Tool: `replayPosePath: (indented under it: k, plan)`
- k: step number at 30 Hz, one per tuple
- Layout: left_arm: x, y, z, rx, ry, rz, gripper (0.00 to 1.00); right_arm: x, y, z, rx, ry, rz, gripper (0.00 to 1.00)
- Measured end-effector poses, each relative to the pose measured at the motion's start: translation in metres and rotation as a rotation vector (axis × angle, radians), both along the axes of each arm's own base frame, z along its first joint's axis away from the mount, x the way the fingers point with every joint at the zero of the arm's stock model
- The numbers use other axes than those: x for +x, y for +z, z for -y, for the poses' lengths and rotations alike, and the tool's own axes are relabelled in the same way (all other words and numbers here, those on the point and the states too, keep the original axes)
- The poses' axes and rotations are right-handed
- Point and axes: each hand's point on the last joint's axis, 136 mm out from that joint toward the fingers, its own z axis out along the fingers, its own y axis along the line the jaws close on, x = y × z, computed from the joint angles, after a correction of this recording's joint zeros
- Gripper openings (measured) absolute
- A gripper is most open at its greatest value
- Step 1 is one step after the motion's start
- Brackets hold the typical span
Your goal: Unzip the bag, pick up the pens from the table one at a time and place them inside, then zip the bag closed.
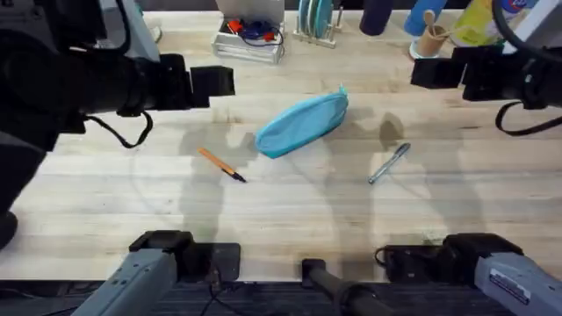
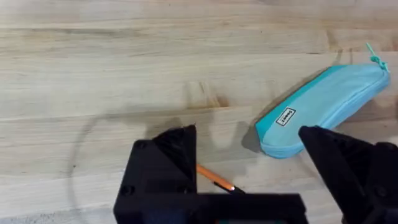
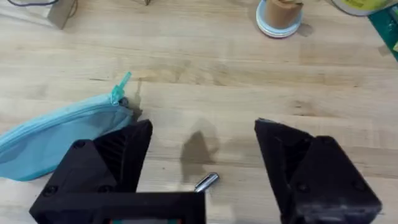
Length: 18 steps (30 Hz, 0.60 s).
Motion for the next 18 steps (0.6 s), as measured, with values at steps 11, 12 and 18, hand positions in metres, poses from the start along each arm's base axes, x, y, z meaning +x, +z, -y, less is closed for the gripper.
replayPosePath:
  k: [11,12,18]
  plan:
    - [-0.003,-0.001,0.005,0.038,-0.091,0.006,0.993,0.000,0.000,0.000,0.000,0.000,0.000,0.997]
    - [-0.004,-0.001,0.008,0.051,-0.139,0.017,0.993,0.000,0.000,0.000,0.000,0.000,0.000,0.997]
    - [-0.010,0.005,0.033,0.091,-0.426,0.097,0.993,0.000,0.000,0.000,0.000,0.000,0.000,0.998]
